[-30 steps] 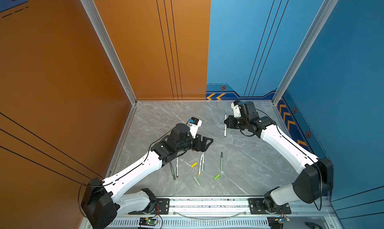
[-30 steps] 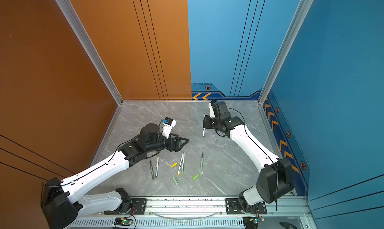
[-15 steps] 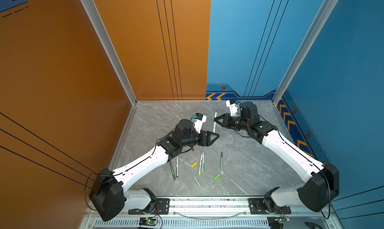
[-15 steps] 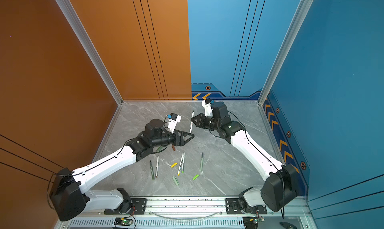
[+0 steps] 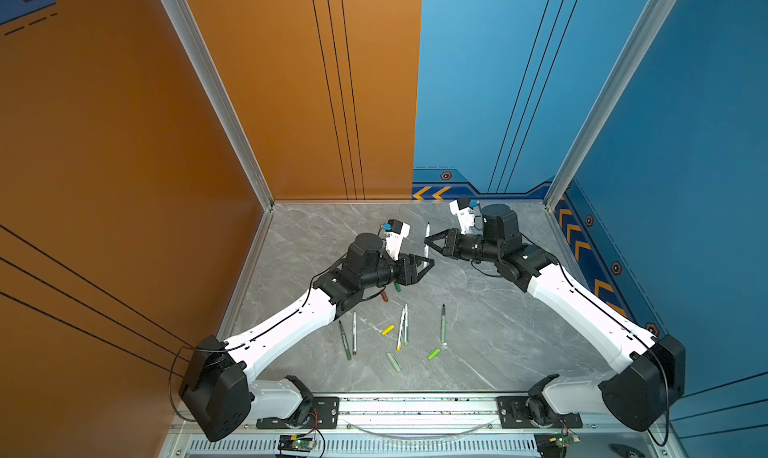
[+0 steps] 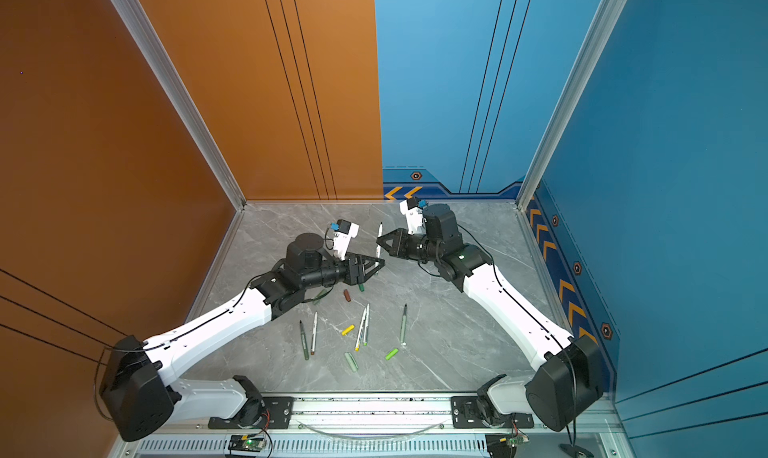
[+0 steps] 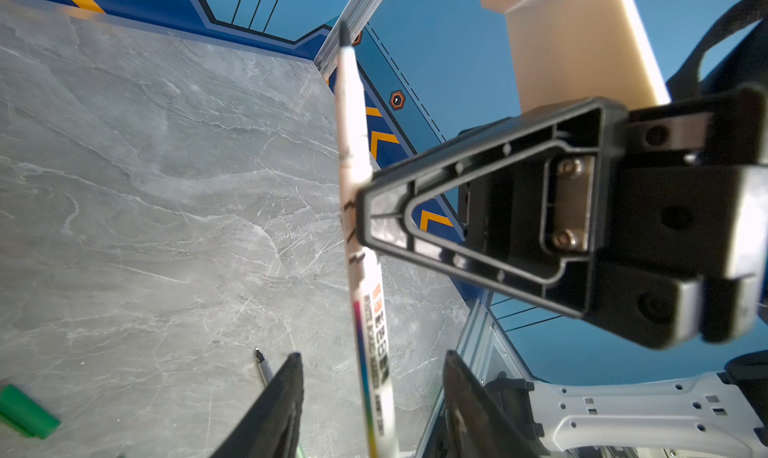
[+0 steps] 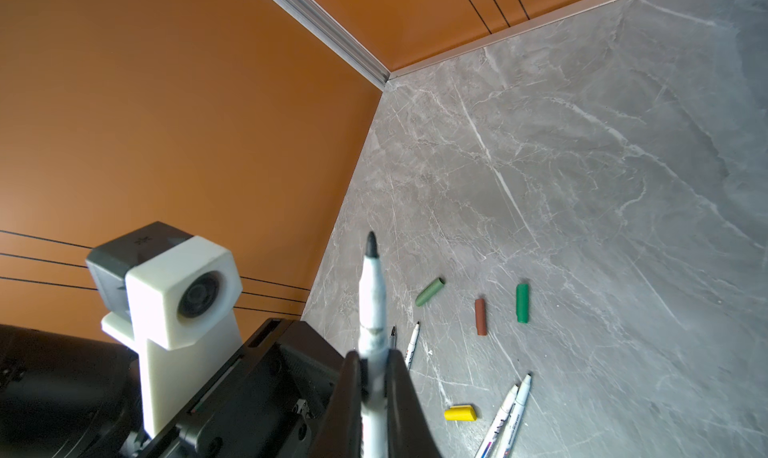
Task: Insert the pens into the pen caps
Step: 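Grasp the white green-tipped pen with the left gripper and lift it upright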
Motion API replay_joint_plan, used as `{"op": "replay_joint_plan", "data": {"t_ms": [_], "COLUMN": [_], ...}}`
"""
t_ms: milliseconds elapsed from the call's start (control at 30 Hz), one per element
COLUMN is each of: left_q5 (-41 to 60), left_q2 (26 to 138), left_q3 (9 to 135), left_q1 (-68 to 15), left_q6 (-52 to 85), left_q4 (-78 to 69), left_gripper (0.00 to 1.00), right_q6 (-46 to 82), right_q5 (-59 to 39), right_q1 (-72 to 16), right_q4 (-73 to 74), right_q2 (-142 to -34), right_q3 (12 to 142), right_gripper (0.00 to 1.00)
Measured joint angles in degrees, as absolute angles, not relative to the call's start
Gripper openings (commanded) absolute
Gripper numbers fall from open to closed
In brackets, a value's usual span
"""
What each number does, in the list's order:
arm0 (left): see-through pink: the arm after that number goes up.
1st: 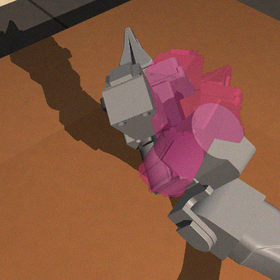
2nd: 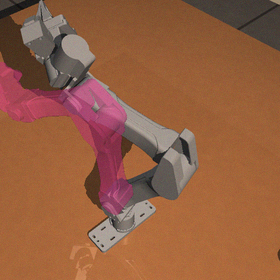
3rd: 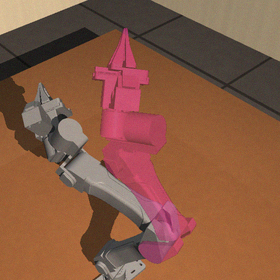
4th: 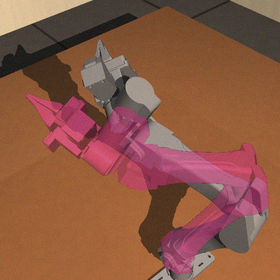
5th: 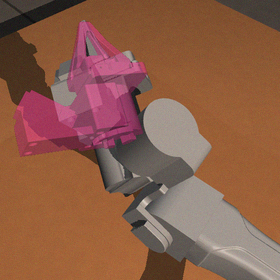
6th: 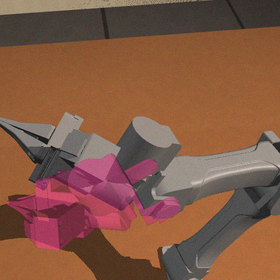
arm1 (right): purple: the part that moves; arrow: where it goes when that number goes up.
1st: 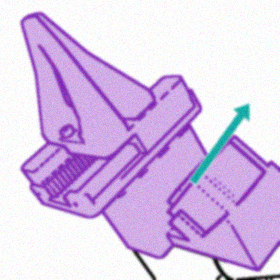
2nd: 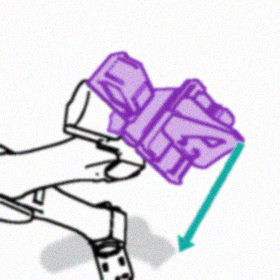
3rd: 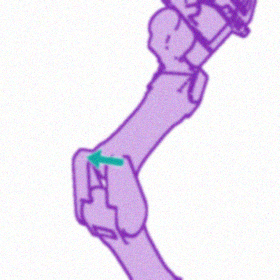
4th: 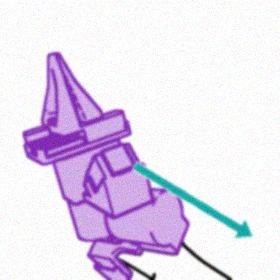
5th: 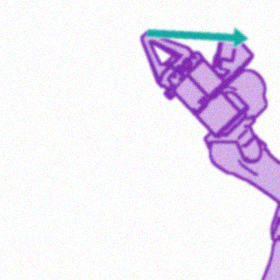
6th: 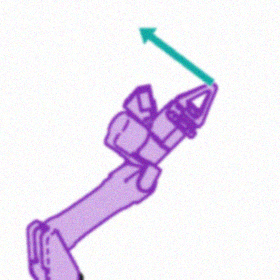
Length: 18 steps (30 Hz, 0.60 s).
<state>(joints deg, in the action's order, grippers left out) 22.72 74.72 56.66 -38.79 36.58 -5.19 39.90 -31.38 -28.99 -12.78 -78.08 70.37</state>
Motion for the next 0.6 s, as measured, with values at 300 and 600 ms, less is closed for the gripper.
{"op": "replay_joint_plan", "data": {"t_ms": [300, 600], "left_q5": [21.7, 19.7], "left_q2": [74.8, 74.3], "left_q3": [56.7, 56.6], "left_q1": [-38.6, -38.7], "left_q6": [36.8, 36.4], "left_q4": [-5.4, -4.7], "left_gripper": [0.25, 0.0], "right_q6": [39.9, 39.7], "right_q5": [-31.8, -31.7], "right_q1": [-29.9, -30.0], "right_q4": [-12.8, -12.8], "right_q2": [-78.0, -77.9], "right_q3": [70.2, 69.9], "right_gripper": [0.0, 0.31]}}
